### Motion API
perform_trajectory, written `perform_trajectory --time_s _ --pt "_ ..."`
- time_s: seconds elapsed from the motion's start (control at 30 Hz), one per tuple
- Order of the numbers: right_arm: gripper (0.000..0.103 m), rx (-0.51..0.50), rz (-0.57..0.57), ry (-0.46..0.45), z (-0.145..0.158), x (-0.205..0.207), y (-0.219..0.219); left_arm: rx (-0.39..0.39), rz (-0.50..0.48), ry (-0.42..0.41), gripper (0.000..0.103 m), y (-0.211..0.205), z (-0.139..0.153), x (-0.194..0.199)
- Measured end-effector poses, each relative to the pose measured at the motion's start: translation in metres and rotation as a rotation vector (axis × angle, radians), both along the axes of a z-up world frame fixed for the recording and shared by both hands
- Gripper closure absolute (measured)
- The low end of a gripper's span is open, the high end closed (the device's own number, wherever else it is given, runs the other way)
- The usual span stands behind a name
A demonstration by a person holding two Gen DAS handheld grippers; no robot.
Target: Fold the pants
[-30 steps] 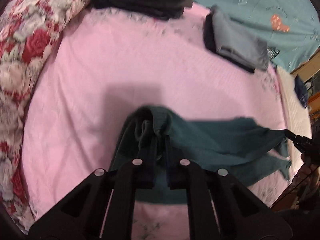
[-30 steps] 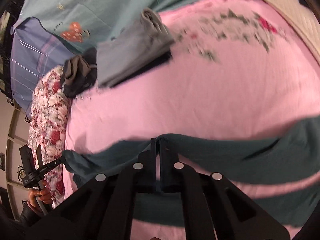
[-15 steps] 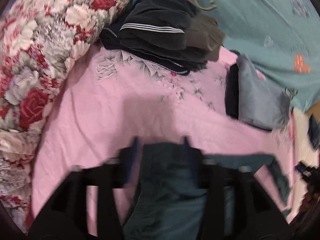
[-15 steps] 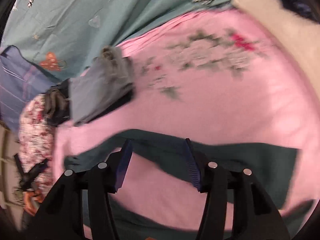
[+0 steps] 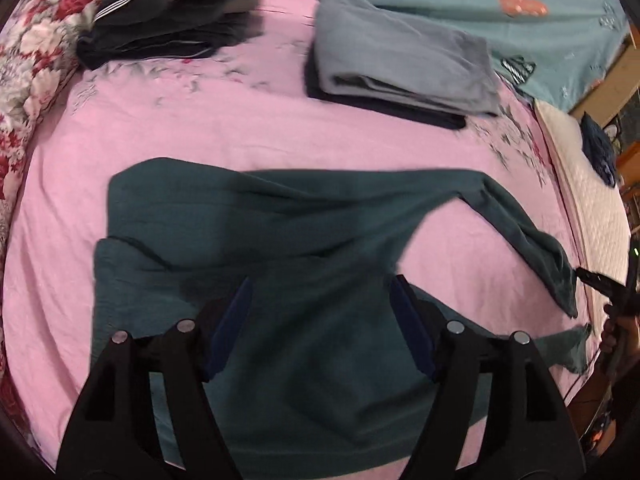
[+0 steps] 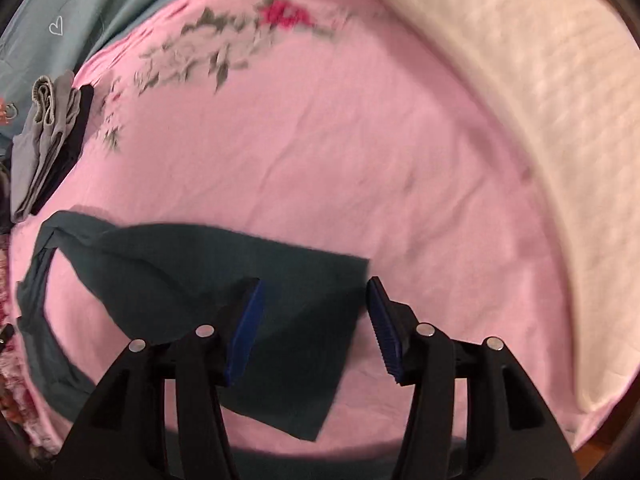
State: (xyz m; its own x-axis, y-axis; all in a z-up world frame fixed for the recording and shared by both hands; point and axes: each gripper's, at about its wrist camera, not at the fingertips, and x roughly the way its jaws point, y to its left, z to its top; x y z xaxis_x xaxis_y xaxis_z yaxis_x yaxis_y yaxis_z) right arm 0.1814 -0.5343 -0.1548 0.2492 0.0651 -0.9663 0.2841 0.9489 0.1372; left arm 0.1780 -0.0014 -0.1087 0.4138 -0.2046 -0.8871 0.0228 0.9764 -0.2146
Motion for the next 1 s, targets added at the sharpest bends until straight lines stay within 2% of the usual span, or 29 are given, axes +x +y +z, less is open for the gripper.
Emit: perform_trajectory --time_s 0.03,0.07,0.1,0.17,0.27,0.37,0.43,0.47,0.5,0.53,0.57,0.6,0.67,0.73,0.8,0.9,1.0 --pt "0.081 -0.015 0.030 -0.016 0.001 0.000 0.003 0.020 -0.013 -0.003 0.030 -0.010 0.002 -0.005" --pt "0.098 0.017 0.076 -0.024 0.005 0.002 0.010 0.042 -0.019 -0.005 0.030 -0.018 0.005 -0.010" --pt "0.098 -0.008 0.096 -0.025 0.010 0.004 0.014 0.053 -0.016 -0.005 0.030 -0.021 0.008 -0.015" --pt "0.099 -0.086 0.151 -0.083 0.028 0.014 0.018 0.079 0.010 0.000 0.030 -0.021 0.012 -0.023" --pt "0.099 -0.154 0.131 -0.184 0.053 0.042 -0.005 0.107 0.069 0.005 0.030 -0.012 0.017 -0.028" --pt "0.099 -0.232 0.127 -0.237 0.059 0.080 -0.024 0.122 0.136 0.001 0.030 -0.002 0.023 -0.033" --pt "0.097 -0.249 0.121 -0.226 0.049 0.104 -0.033 0.135 0.167 -0.002 0.029 0.002 0.027 -0.035" --pt "0.091 -0.268 0.131 -0.190 0.039 0.114 -0.035 0.147 0.180 -0.005 0.028 0.003 0.028 -0.037" --pt "0.084 -0.301 0.141 -0.140 0.030 0.121 -0.035 0.165 0.191 -0.007 0.026 0.004 0.029 -0.039" --pt "0.082 -0.385 0.138 -0.088 0.025 0.125 -0.028 0.179 0.195 -0.007 0.024 0.006 0.030 -0.040" --pt "0.080 -0.426 0.126 -0.090 0.028 0.122 -0.024 0.196 0.199 -0.005 0.023 0.007 0.030 -0.041" --pt "0.073 -0.425 0.109 -0.126 0.036 0.117 -0.016 0.215 0.205 -0.005 0.022 0.011 0.032 -0.043" --pt "0.068 -0.293 0.139 -0.221 0.057 0.102 0.016 0.232 0.230 -0.016 0.022 0.022 0.036 -0.047" --pt "0.063 -0.182 0.254 -0.283 0.075 0.092 0.068 0.226 0.271 -0.021 0.022 0.042 0.039 -0.048" --pt "0.061 -0.051 0.416 -0.341 0.089 0.088 0.129 0.210 0.316 -0.021 0.022 0.066 0.040 -0.045" --pt "0.061 0.095 0.717 -0.379 0.105 0.079 0.253 0.186 0.357 -0.036 0.022 0.096 0.038 -0.036" --pt "0.061 0.222 0.962 -0.358 0.096 0.074 0.353 0.150 0.353 -0.044 0.022 0.124 0.029 -0.017"
